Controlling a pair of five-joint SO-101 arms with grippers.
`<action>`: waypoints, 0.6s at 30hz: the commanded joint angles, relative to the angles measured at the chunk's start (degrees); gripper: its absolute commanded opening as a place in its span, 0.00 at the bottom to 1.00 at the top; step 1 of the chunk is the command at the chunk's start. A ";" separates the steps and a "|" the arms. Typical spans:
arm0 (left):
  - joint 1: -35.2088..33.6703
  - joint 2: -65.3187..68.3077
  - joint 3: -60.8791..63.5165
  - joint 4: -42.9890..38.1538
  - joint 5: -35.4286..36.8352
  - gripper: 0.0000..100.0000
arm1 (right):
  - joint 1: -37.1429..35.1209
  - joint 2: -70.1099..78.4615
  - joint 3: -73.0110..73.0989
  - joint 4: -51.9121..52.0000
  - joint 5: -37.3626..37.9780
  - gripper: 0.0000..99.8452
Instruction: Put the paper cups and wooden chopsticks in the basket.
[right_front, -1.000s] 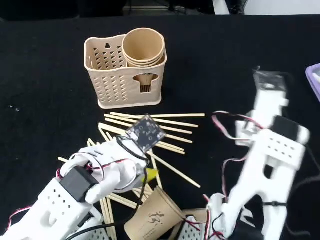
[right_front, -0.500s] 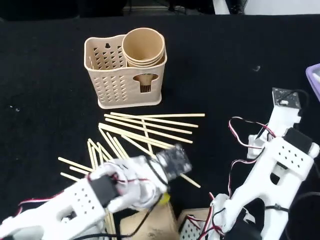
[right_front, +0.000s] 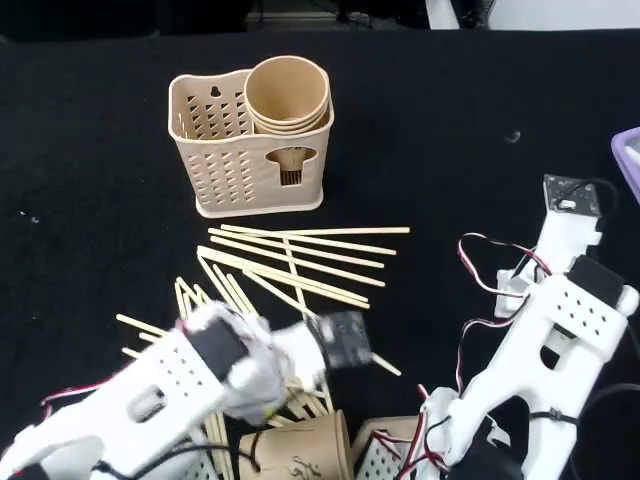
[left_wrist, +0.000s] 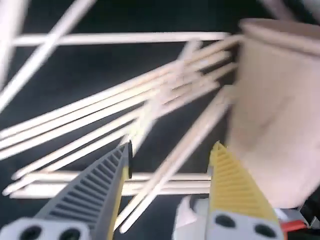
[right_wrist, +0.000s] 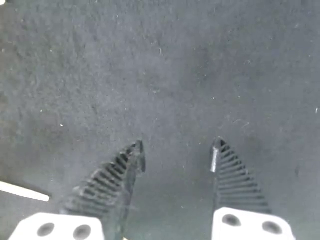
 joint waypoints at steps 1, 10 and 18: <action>-16.57 0.09 -11.12 2.64 -2.02 0.26 | -1.58 -2.33 -2.24 1.49 12.40 0.22; -46.73 0.09 -14.55 2.29 0.35 0.26 | -12.40 -2.33 3.65 -2.11 36.48 0.22; -59.82 0.18 -9.19 -6.24 10.37 0.26 | -37.80 -5.85 11.65 2.02 36.75 0.22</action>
